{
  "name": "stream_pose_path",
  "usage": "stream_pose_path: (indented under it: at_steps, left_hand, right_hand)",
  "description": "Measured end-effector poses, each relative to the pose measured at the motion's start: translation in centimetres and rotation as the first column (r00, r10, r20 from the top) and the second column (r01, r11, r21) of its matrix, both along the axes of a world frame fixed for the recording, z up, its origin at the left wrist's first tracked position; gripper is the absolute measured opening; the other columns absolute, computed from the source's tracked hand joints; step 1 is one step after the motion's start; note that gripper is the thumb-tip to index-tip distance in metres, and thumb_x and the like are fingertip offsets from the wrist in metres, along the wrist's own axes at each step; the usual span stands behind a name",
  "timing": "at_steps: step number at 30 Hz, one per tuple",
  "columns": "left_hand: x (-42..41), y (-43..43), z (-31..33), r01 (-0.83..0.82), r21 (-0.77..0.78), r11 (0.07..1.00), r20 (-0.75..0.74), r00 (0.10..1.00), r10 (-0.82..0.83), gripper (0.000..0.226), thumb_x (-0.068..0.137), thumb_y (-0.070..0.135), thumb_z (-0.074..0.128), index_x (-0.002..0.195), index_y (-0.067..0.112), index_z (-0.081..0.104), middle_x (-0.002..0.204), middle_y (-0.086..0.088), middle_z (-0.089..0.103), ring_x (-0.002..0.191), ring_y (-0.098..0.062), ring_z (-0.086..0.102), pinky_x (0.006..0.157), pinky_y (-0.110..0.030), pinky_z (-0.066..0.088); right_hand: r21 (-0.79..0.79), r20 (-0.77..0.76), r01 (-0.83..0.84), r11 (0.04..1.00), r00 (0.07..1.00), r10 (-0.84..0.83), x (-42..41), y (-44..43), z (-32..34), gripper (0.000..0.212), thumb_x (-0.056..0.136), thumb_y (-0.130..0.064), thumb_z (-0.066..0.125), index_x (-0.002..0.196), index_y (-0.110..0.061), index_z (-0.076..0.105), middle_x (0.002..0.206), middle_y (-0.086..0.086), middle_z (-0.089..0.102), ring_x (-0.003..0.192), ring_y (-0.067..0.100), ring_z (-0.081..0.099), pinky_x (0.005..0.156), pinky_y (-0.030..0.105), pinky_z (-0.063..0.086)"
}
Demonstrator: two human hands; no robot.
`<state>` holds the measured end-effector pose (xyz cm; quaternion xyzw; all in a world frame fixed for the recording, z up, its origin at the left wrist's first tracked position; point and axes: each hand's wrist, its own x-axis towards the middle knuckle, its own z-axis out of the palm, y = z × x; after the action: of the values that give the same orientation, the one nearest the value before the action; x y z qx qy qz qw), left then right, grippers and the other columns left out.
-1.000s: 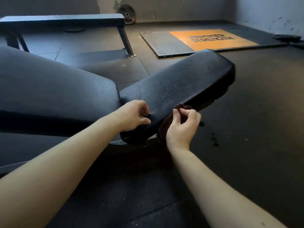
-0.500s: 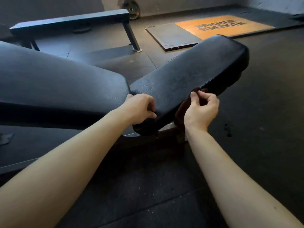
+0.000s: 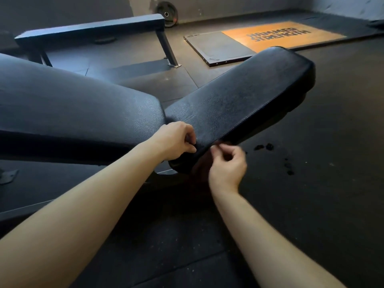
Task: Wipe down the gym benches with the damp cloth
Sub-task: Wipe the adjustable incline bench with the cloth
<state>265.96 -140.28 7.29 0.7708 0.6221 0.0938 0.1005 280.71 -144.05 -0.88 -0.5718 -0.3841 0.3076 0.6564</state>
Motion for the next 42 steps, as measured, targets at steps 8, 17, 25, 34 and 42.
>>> stream_pose_path:
  at_steps: [8, 17, 25, 34, 42]
  left_hand:
    - [0.0, 0.0, 0.2, -0.018, -0.023, 1.0, 0.015, 1.0, 0.019, 0.021, 0.075, 0.032, 0.086, 0.089, 0.029, 0.071, 0.084, 0.011, 0.062, 0.09, -0.018, 0.064, 0.086, -0.035, 0.052]
    - [-0.1, 0.1, 0.1, -0.002, -0.022, 1.0, 0.024, 1.0, 0.003, 0.02, 0.074, 0.031, 0.086, 0.087, 0.029, 0.071, 0.081, 0.013, 0.06, 0.087, -0.016, 0.063, 0.085, -0.034, 0.052]
    - [0.9, 0.7, -0.2, 0.051, 0.012, 0.999, 0.155, 0.987, -0.052, 0.018, 0.081, 0.028, 0.083, 0.087, 0.028, 0.066, 0.091, 0.011, 0.054, 0.088, -0.015, 0.06, 0.083, -0.029, 0.049]
    - [2.2, 1.6, 0.1, 0.046, 0.009, 0.999, 0.291, 0.956, -0.047, 0.025, 0.079, 0.024, 0.086, 0.098, 0.021, 0.071, 0.099, 0.003, 0.056, 0.087, -0.01, 0.059, 0.084, -0.025, 0.048]
    - [3.0, 0.9, 1.8, 0.005, -0.165, 0.986, 0.255, 0.966, 0.038, 0.028, 0.083, 0.036, 0.08, 0.108, 0.028, 0.068, 0.107, 0.004, 0.052, 0.1, -0.016, 0.056, 0.095, -0.034, 0.049]
  right_hand:
    - [0.053, -0.004, 0.108, 0.993, 0.994, -0.108, -0.6, 0.3, 0.5, 0.017, 0.091, -0.013, 0.076, 0.09, -0.018, 0.059, 0.103, 0.007, 0.058, 0.095, 0.013, 0.057, 0.1, 0.03, 0.045]
    - [-0.196, -0.208, -0.238, 0.951, 0.958, 0.197, -5.3, -4.6, -2.9, 0.017, 0.086, -0.008, 0.079, 0.084, -0.02, 0.067, 0.106, 0.001, 0.065, 0.095, 0.0, 0.064, 0.094, 0.026, 0.053]
    - [-0.065, -0.177, 0.139, 0.988, 0.973, -0.148, 3.8, 3.4, 3.3, 0.017, 0.084, -0.022, 0.082, 0.084, -0.03, 0.067, 0.101, -0.001, 0.072, 0.099, 0.013, 0.069, 0.101, 0.04, 0.054]
    - [-0.083, -0.072, -0.036, 0.996, 0.997, 0.03, 0.8, -0.6, 0.6, 0.012, 0.096, -0.013, 0.069, 0.094, -0.018, 0.059, 0.112, 0.006, 0.06, 0.098, 0.002, 0.059, 0.089, 0.008, 0.045]
    - [-0.462, -0.187, -0.171, 0.87, 0.978, 0.092, 3.0, -3.0, 3.8, 0.006, 0.102, -0.021, 0.063, 0.107, -0.02, 0.062, 0.107, -0.004, 0.068, 0.101, 0.006, 0.065, 0.085, 0.02, 0.054]
